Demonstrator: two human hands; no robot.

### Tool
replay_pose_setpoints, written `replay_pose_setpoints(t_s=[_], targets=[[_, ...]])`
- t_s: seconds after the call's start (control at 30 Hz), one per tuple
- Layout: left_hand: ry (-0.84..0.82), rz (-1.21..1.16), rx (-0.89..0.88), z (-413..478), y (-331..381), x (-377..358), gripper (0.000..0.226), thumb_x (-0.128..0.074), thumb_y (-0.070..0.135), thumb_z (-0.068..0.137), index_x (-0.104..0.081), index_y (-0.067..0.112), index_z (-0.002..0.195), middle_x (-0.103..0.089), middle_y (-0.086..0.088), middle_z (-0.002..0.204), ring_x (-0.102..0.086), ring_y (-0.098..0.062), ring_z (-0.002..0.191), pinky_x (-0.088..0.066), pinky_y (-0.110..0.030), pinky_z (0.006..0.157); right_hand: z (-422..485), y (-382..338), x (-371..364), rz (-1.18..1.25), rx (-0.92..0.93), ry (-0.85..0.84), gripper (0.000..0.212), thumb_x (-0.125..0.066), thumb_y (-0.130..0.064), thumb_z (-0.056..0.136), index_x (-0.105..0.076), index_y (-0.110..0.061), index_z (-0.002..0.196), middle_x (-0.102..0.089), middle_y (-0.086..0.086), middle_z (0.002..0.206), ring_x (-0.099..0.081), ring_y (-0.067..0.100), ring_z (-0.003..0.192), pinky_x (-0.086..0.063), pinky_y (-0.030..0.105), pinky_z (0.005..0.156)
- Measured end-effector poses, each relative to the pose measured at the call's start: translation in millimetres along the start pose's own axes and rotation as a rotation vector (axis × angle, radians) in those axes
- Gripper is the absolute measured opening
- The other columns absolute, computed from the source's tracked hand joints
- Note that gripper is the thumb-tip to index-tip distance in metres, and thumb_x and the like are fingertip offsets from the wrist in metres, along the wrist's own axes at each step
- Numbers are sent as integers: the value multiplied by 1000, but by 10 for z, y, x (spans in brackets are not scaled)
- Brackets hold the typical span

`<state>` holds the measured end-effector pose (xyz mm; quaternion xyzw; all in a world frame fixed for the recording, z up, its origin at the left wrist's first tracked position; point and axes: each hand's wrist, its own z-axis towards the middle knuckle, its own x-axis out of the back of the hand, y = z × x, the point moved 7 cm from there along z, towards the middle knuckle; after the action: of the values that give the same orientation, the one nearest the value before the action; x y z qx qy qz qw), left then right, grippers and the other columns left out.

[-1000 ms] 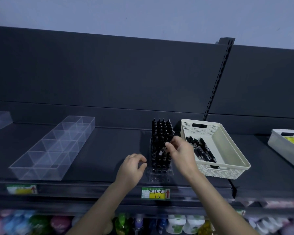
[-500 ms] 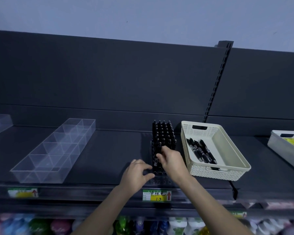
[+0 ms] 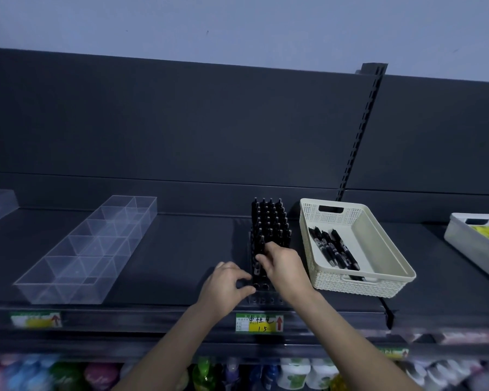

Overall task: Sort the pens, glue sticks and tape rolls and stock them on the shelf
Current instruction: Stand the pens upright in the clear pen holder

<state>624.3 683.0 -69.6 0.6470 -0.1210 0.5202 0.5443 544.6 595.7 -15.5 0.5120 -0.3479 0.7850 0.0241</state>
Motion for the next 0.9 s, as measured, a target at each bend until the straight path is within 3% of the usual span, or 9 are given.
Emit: replay_pose_setpoints(t_s=[0.07, 0.13, 0.3, 0.43, 0.53, 0.63, 0.73, 0.8, 0.9], targets=[[-17, 10, 9, 1, 21, 8, 37, -61, 37, 87, -62, 20, 120, -54, 2, 117, -41, -13, 115, -39, -26, 96, -12, 16, 25, 63, -21, 0, 24, -55, -27, 92, -59, -8, 107, -68, 7, 93, -64, 23, 89, -50, 31, 77], [-13, 10, 18, 14, 45, 24, 35, -59, 36, 88, -62, 20, 119, -53, 2, 117, -40, -13, 116, -38, -25, 97, -27, 62, 75, 118, -38, 13, 33, -57, -28, 91, -58, -9, 118, -69, 7, 105, -64, 19, 97, -50, 27, 85], [72, -40, -1, 0, 218, 118, 27, -61, 30, 88, -67, 17, 110, -59, 6, 104, -48, -8, 105, -42, -22, 91, -109, 334, 359, 180, -63, 85, 23, -59, -24, 90, -63, -9, 107, -70, 4, 96, -62, 13, 86, -49, 23, 81], [155, -163, -36, -2, 534, 138, 15, -68, 18, 83, -74, 11, 95, -54, 18, 71, -55, 1, 69, -45, -11, 70, -195, 778, 723, 198, -133, 152, 12, -56, -19, 91, -65, -12, 96, -70, 4, 80, -67, 20, 76, -53, 35, 79], [162, -269, -52, 88, 887, 63, 9, -67, 11, 82, -75, 8, 87, -56, 20, 58, -57, 8, 66, -44, -6, 62, -230, 1149, 1026, 186, -172, 196, 13, -54, -17, 92, -65, -12, 97, -67, -1, 77, -64, 17, 75, -48, 29, 72], [129, -323, -72, 281, 1282, -103, 15, -61, 13, 88, -73, 8, 95, -62, 18, 71, -58, 12, 71, -43, -3, 64, -245, 1488, 1296, 140, -213, 175, 21, -52, -14, 93, -64, -7, 109, -69, 4, 95, -63, 20, 92, -38, 18, 72], [83, -360, -41, 538, 1602, -305, 24, -55, 13, 91, -67, 6, 111, -69, -1, 96, -63, -2, 86, -44, -4, 74, -217, 1784, 1458, 165, -274, 78, 30, -52, -15, 93, -59, -5, 121, -65, 9, 117, -58, 20, 110, -39, 19, 88], [27, -394, 25, 718, 1751, -461, 30, -53, 12, 92, -61, 5, 120, -67, -11, 112, -62, -19, 105, -49, -21, 89, -145, 1924, 1507, 171, -293, 1, 35, -52, -17, 93, -54, -6, 126, -61, 10, 124, -56, 20, 114, -38, 20, 90], [-54, -384, 157, 1017, 1816, -654, 35, -49, 12, 93, -54, 5, 127, -60, -12, 123, -58, -23, 113, -47, -36, 98, 24, 2033, 1413, 121, -327, -178, 42, -51, -23, 94, -47, -5, 132, -54, 10, 132, -51, 22, 120, -38, 23, 94]])
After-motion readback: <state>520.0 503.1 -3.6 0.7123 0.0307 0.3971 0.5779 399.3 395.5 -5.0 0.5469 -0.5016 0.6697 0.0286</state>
